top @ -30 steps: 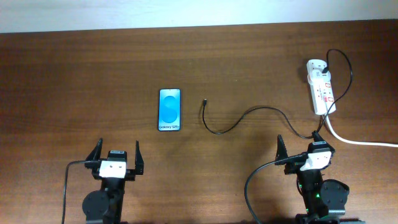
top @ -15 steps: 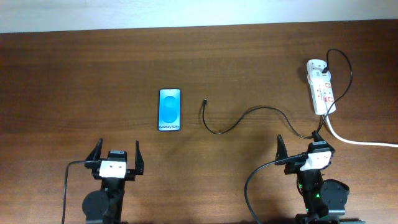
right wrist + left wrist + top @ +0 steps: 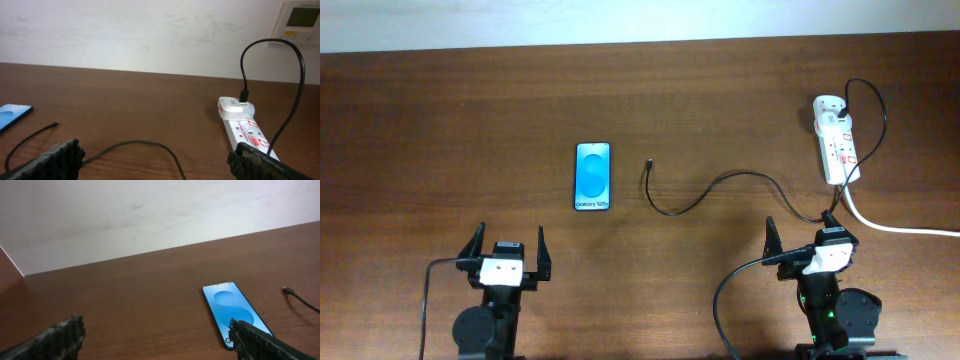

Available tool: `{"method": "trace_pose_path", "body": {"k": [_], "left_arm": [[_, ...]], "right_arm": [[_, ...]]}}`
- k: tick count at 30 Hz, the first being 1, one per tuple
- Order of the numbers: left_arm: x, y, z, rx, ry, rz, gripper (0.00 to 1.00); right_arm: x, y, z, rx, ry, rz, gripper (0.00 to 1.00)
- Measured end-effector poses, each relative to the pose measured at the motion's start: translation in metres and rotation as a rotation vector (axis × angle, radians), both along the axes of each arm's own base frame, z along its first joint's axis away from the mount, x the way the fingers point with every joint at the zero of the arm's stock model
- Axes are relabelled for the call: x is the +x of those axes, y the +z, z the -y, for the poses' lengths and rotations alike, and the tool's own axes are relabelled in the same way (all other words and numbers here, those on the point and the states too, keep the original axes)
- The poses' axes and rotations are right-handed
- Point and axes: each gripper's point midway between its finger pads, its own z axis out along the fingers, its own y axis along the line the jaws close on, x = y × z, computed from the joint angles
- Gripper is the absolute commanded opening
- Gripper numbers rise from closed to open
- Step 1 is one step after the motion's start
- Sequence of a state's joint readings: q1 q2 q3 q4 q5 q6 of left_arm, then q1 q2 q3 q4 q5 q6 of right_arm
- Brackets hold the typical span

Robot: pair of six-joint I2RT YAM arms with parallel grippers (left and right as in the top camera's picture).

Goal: Plug charger to phone and switch on socket

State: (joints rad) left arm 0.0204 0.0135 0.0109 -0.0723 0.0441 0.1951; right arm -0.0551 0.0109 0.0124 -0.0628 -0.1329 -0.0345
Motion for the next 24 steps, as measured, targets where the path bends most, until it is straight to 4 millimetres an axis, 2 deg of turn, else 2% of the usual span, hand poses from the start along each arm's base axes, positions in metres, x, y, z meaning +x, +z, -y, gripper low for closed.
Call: {"method": "trace_pose_path", "body": {"k": [24], "left_arm": [[0.0, -0.0009, -0.0057, 0.002, 0.033, -0.004, 0.99]], "right_arm": [[0.0, 0.0, 0.0, 0.0, 0.0, 0.0, 0.98]]}}
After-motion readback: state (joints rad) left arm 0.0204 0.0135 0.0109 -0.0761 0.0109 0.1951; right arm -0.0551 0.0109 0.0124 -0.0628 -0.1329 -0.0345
